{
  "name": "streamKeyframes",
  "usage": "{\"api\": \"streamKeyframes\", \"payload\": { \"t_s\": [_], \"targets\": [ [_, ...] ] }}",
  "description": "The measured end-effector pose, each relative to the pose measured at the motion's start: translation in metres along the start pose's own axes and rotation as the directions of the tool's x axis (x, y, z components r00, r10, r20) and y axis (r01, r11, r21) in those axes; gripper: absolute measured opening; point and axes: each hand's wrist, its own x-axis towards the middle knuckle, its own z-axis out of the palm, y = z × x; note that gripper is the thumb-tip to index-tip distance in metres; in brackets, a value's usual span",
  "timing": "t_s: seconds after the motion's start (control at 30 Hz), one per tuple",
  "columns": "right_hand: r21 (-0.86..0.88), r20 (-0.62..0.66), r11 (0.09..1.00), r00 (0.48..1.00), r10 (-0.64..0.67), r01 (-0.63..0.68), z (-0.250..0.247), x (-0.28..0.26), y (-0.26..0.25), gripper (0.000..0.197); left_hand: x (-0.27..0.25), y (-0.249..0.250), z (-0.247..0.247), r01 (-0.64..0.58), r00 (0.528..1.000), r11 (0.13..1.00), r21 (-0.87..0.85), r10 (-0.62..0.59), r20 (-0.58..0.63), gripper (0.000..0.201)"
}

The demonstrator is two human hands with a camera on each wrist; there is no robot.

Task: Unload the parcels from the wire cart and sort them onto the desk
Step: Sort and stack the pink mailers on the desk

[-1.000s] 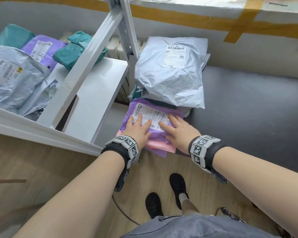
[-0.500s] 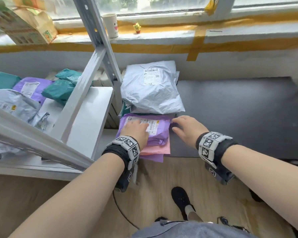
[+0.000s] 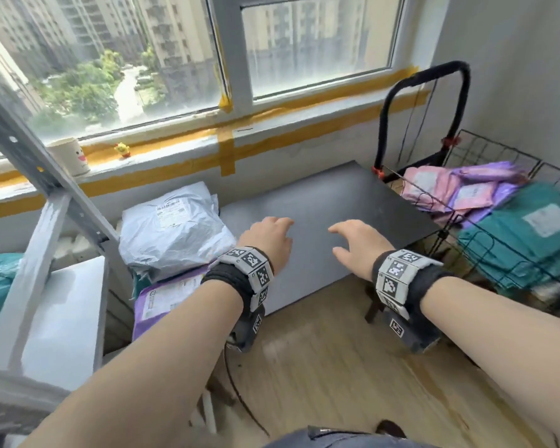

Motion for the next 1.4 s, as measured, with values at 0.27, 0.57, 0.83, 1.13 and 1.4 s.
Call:
{"api": "streamKeyframes", "payload": {
  "t_s": [0.27, 0.57, 0.83, 1.13, 1.4],
  "targets": [
    [0.055, -0.146, 0.980, 0.970, 0.195, -0.189, -0.068, -0.038, 0.104, 0.045, 0.048, 0.134, -0.003, -0.197, 0.980, 0.978, 0.067, 0.195, 0.042, 0.045],
    [0.093, -0.218, 0.920, 0.894, 0.391, -0.380, -0.138, -0.086, 0.263, 0.041, 0.096, 0.305, 0.037, -0.318, 0.946, 0.948, -0.002, 0.317, 0.072, 0.039],
    [0.137, -0.187, 0.884, 0.864, 0.467, -0.448, -0.167, -0.072, 0.357, 0.045, 0.157, 0.393, 0.061, -0.376, 0.914, 0.926, -0.033, 0.377, 0.151, 0.036],
    [0.180, -0.193, 0.822, 0.800, 0.567, -0.540, -0.181, 0.046, 0.426, 0.042, 0.311, 0.415, 0.084, -0.445, 0.874, 0.895, 0.034, 0.427, 0.232, 0.043],
    [0.249, -0.175, 0.726, 0.708, 0.685, -0.641, -0.200, 0.154, 0.475, 0.044, 0.444, 0.424, 0.098, -0.514, 0.811, 0.857, -0.036, 0.499, 0.307, 0.042]
  ]
}}
